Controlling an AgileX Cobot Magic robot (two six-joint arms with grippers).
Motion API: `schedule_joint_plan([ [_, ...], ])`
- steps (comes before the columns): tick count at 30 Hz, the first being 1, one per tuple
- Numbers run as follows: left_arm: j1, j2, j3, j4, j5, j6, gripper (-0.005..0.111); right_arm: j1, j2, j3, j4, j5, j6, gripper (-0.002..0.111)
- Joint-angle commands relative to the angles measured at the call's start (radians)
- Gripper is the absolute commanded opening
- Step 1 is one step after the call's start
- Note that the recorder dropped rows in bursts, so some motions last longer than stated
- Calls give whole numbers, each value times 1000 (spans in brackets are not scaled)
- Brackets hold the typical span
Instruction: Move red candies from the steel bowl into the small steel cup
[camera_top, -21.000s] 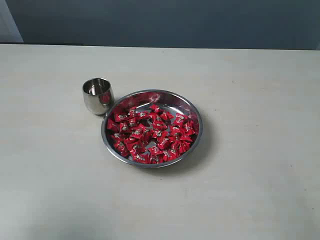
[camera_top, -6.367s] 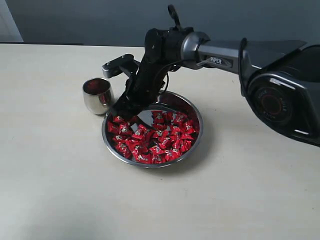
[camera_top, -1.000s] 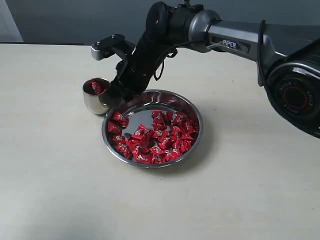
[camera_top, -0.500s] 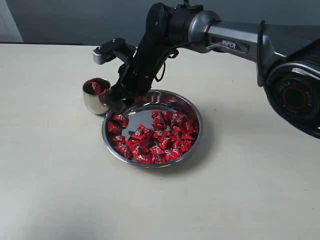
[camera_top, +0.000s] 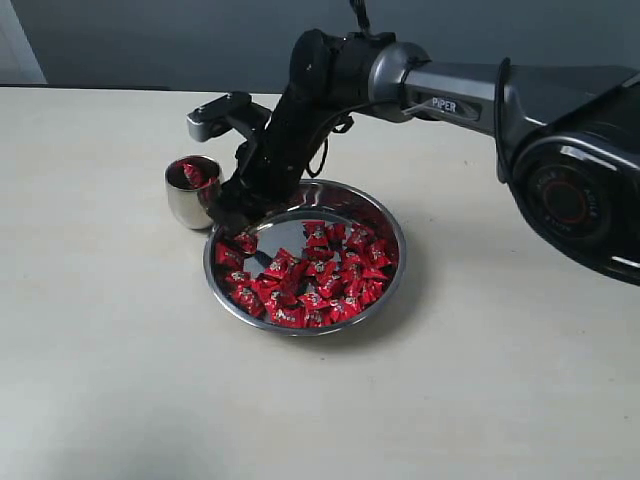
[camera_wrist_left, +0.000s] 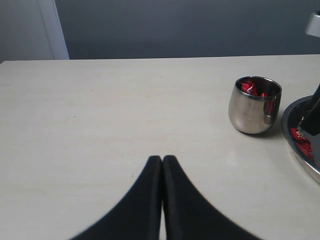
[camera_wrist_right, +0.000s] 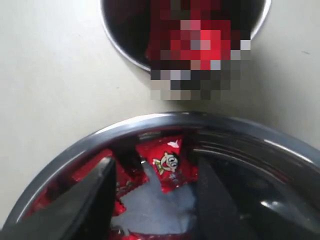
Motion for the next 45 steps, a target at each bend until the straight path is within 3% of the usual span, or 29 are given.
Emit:
schedule_joint_plan([
  [1, -5, -9, 2, 1, -4, -2, 0, -4, 20, -3, 12, -13, -6, 49],
  [10, -5, -9, 2, 1, -4, -2, 0, -4, 41, -3, 33, -37, -6, 47],
  [13, -5, -9, 2, 1, -4, -2, 0, -4, 44, -3, 33, -51, -6, 36],
  [19, -5, -9, 2, 1, -4, -2, 0, -4, 46, -3, 33, -47, -6, 3],
  [21, -5, -9, 2, 1, -4, -2, 0, -4, 46, -3, 33, -35, -6, -1],
  [32, -5, -9, 2, 1, -4, -2, 0, -6, -39, -3, -84, -14, 24, -1],
  [36, -5, -9, 2, 1, -4, -2, 0, -6, -48, -3, -41, 38, 6, -1],
  [38, -5, -9, 2, 1, -4, -2, 0, -6, -40, -3, -20, 59, -31, 6],
  [43, -5, -9, 2, 1, -4, -2, 0, -4, -17, -3, 7, 44, -47, 39],
  [45, -5, -9, 2, 1, -4, -2, 0, -4, -8, -3, 29, 24, -47, 44],
])
